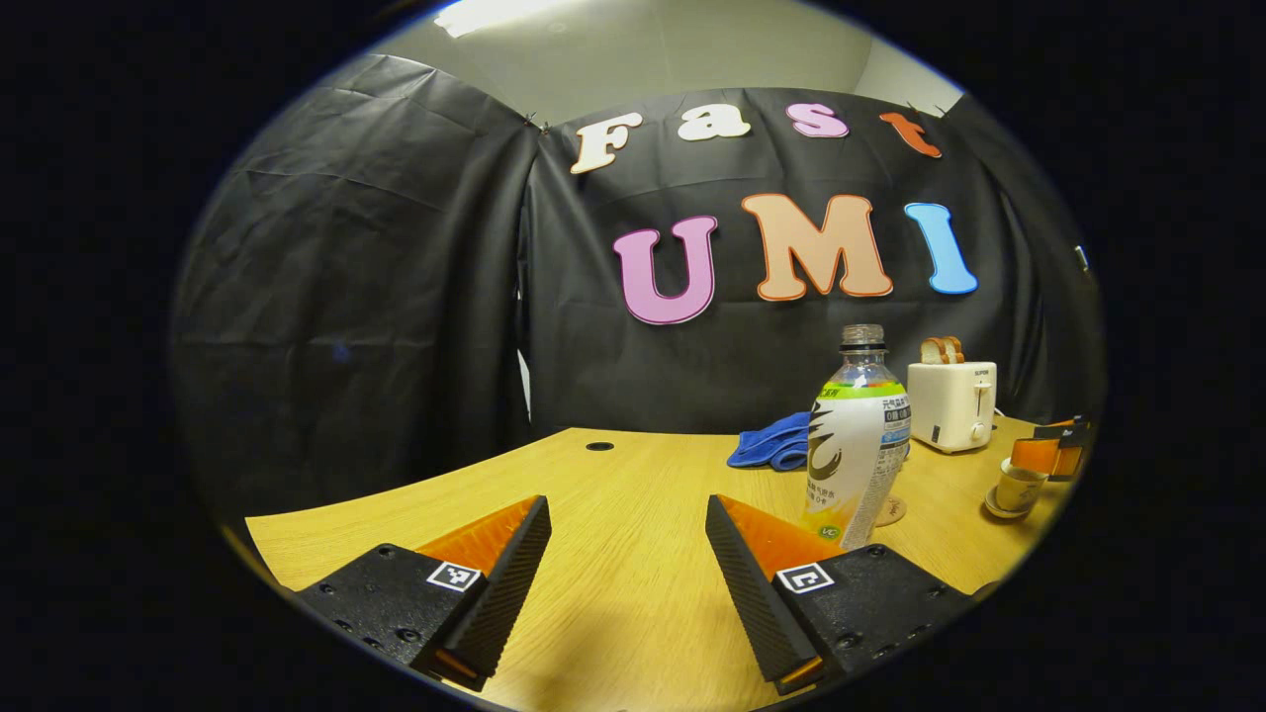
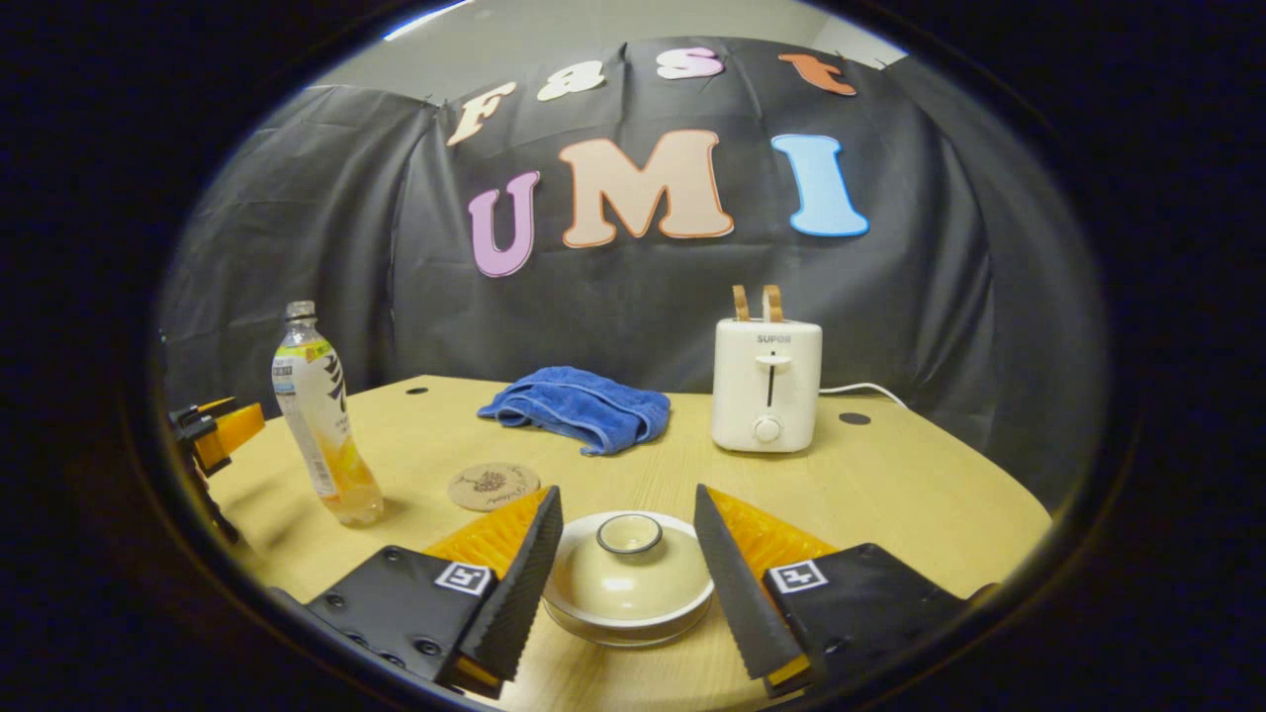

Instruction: Open the teacup lid with one hand, grasp the water bottle and pour water into the teacup with the other hand; after pouring, place the water bottle on the coaster and then close the teacup lid.

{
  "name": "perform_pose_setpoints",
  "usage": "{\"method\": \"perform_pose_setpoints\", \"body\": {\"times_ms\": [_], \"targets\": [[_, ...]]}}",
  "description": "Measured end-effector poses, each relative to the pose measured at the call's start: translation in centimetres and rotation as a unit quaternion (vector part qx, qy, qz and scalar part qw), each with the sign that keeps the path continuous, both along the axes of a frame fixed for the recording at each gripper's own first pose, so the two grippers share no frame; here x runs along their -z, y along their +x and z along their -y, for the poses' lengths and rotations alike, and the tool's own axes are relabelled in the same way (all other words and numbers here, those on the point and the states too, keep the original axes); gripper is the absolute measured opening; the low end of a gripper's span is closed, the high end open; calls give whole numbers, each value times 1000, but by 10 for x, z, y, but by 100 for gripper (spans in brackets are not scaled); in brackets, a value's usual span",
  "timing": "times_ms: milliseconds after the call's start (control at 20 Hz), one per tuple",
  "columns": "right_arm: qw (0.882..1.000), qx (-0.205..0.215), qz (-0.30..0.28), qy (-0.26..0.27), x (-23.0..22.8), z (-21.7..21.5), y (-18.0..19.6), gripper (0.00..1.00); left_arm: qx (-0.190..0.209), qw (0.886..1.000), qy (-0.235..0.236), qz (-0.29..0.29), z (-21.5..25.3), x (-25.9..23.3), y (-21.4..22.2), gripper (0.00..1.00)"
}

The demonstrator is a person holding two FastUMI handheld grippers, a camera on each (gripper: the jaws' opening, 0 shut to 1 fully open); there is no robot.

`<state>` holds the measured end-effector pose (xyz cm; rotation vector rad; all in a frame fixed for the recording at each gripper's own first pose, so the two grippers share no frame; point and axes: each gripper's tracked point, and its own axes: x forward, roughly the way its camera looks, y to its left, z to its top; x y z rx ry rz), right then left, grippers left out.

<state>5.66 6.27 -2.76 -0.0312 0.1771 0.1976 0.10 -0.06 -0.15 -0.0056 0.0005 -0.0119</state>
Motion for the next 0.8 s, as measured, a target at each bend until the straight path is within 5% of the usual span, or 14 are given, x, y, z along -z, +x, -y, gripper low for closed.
{"method": "perform_pose_setpoints", "body": {"times_ms": [200, 600, 800], "targets": [[1000, 6, -5, -2, 2, 2, 2, 58, 1, 1000, 0, 0, 0, 1, 0, 92], [1000, -6, 10, 0, -4, -2, 1, 36, 7, 1000, 0, 0, 1, 0, 1, 92], [999, -7, 40, 15, -14, 0, -4, 36, 17, 1000, 0, 2, 4, 0, 2, 92]]}}
